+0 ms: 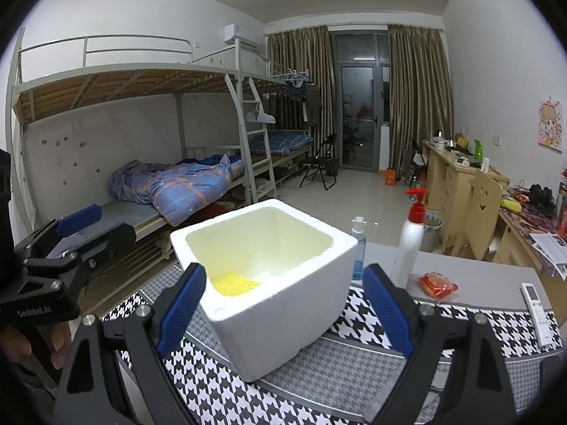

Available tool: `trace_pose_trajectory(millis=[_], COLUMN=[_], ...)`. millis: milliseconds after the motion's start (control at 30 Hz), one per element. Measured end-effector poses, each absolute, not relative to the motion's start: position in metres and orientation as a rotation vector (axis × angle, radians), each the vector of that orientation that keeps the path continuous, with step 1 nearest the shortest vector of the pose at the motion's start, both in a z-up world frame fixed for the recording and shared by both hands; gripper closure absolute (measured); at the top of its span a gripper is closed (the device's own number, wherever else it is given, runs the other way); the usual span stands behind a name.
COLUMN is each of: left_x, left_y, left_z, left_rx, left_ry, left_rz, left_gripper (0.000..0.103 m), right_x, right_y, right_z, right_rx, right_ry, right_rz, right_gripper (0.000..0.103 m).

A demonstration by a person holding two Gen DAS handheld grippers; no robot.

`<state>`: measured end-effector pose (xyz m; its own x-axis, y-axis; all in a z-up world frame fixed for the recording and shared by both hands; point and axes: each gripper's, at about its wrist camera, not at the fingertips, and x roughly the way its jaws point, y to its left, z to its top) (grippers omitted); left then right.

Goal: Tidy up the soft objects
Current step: 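Withdraw both tools from the foam box toward the grey sock on the table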

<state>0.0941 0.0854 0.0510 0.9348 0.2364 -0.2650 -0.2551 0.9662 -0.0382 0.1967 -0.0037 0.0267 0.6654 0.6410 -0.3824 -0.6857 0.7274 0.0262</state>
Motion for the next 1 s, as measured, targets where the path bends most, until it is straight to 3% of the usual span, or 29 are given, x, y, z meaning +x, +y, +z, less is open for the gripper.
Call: trace_pose_trajectory(millis=[1000], left_x=[0.1], left_y=[0.041], left_z=[0.053], left_rx=[-0.056], left_ry=[0.26], left_rz=[0.123], left_gripper=[0.001], right_x=[0.196], right_y=[-0.065], right_z=[0.027], right_rx=[-0.065], right_ry=[0.371], right_rz=[0.63], right_gripper=[0.01])
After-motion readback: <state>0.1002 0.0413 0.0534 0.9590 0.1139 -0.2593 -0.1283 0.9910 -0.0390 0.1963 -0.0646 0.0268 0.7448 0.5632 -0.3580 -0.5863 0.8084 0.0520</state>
